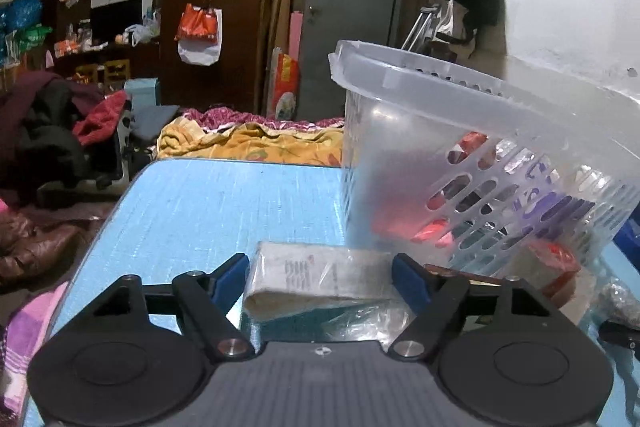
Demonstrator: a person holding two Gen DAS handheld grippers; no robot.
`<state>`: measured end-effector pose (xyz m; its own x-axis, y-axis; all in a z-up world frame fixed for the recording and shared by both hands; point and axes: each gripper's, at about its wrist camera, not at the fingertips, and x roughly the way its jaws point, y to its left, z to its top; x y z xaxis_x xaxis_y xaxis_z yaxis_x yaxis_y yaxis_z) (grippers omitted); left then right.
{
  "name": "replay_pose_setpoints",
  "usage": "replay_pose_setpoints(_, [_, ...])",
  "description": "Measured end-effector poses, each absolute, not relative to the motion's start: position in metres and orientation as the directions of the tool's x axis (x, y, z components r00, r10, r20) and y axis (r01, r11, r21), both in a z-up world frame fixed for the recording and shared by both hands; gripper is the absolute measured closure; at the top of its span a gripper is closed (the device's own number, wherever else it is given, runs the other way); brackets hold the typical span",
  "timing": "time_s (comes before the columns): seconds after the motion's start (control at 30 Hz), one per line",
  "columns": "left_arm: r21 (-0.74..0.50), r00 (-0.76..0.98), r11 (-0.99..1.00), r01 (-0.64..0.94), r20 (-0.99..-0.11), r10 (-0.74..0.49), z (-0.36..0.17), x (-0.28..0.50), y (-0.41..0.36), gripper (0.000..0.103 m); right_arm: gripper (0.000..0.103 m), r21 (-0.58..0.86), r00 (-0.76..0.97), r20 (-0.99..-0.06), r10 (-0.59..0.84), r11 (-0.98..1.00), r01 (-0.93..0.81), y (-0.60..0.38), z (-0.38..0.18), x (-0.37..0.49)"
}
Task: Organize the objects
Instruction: 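Drop a paper packet in with the left tool while the right drops a clear bag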
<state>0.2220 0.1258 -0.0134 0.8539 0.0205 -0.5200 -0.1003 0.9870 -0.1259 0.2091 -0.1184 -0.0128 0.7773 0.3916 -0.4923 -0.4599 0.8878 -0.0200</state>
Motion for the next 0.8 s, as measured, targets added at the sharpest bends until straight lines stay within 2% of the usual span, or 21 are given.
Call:
replay_pose_setpoints(0.17, [-0.149, 0.888, 0.984, -0.100, -0.459, 0.021, -0.010, 0.202, 0.124, 0.025, 0.065, -0.007, 0.775, -0.490, 0.400, 0.887, -0.462, -0.120, -0.013, 0.210])
replay_pose_setpoints(0.5, [-0.259, 0.935, 0.966, -0.023, -0.347, -0.071, -0.011, 0.148, 0.116, 0.025, 0.066, -0.005, 0.784, -0.477, 0.396, 0.891, -0.453, -0.120, -0.013, 0.209])
replay_pose_setpoints(0.63, [-0.214, 0.940, 0.977, -0.014, -0.337, -0.060, -0.013, 0.141, 0.100, 0.025, 0.066, -0.006, 0.793, -0.468, 0.390, 0.896, -0.444, -0.120, -0.012, 0.209])
replay_pose_setpoints(0.8, [-0.220, 0.934, 0.975, -0.005, -0.350, -0.074, -0.018, 0.142, 0.097, 0.025, 0.066, -0.001, 0.801, -0.460, 0.383, 0.902, -0.432, -0.122, -0.012, 0.208])
